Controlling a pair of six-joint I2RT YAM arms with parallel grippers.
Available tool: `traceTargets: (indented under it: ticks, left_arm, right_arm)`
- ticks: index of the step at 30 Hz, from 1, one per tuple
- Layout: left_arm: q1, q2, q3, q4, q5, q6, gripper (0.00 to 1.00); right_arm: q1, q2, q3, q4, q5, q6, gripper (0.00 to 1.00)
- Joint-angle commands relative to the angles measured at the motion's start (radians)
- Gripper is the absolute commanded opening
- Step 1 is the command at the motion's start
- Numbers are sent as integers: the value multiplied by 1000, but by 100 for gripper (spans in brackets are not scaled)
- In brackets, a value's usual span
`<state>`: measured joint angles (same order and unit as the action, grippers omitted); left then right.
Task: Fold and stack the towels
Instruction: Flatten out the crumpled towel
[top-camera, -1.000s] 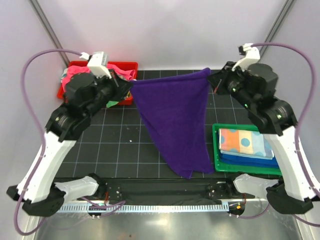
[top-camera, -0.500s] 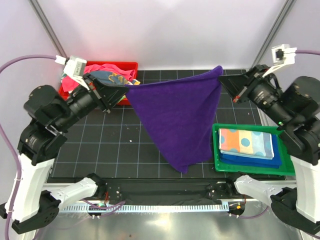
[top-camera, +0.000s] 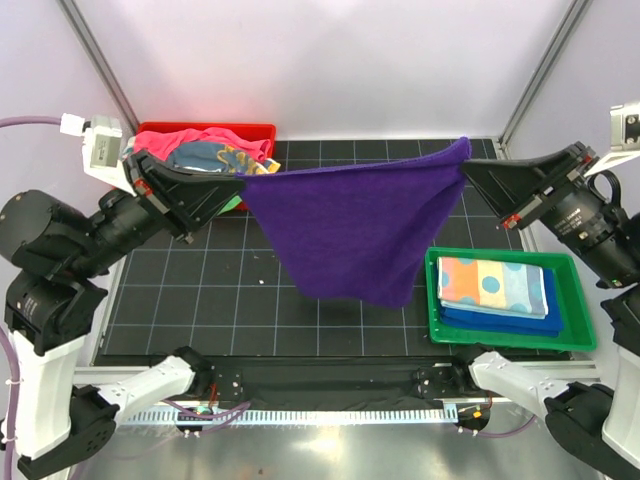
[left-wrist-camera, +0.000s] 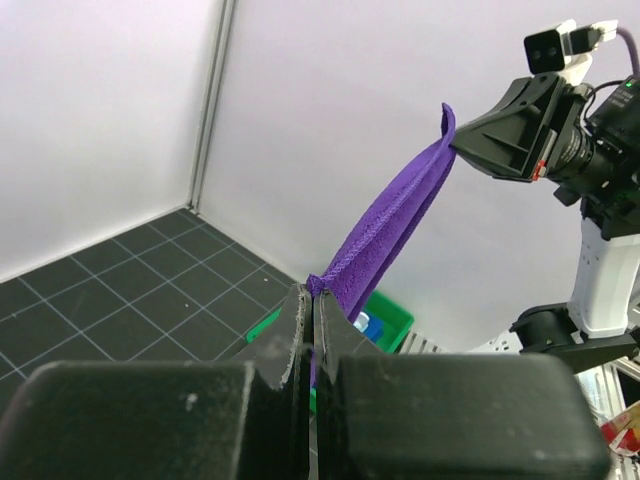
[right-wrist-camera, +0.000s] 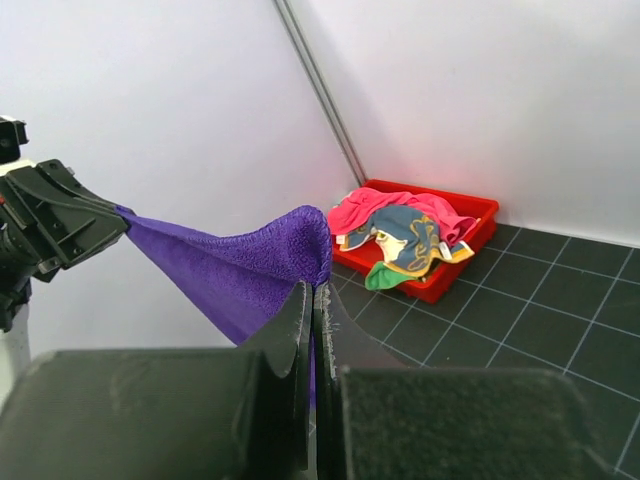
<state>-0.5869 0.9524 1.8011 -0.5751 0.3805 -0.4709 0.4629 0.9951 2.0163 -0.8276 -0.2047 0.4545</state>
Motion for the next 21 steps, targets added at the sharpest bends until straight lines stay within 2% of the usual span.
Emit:
traceTargets:
  ticks: [1, 8, 12, 15, 16, 20, 21]
  left_arm:
    - [4, -23, 21, 58, 2, -14, 0]
    - [4, 55, 3, 35, -217, 9, 0]
    - [18, 193, -34, 55, -308, 23, 0]
    - [106, 319, -71, 127, -251, -18, 0]
    - [134, 351, -94, 150, -240, -29, 0]
    - [238, 554, -94, 254, -207, -48, 0]
    - [251, 598, -76, 262, -207, -46, 0]
  right_arm:
    - [-1, -23, -5, 53, -12, 19, 1]
    - [-3, 22, -112, 87, 43, -17, 1]
    - [-3, 114, -200, 113, 126, -54, 1]
    - [-16, 219, -249, 177, 174, -85, 1]
    - [-54, 262, -252, 192, 171, -92, 1]
    - [-154, 469, -287, 344, 104, -82, 1]
    - [-171, 563, -286, 372, 84, -79, 1]
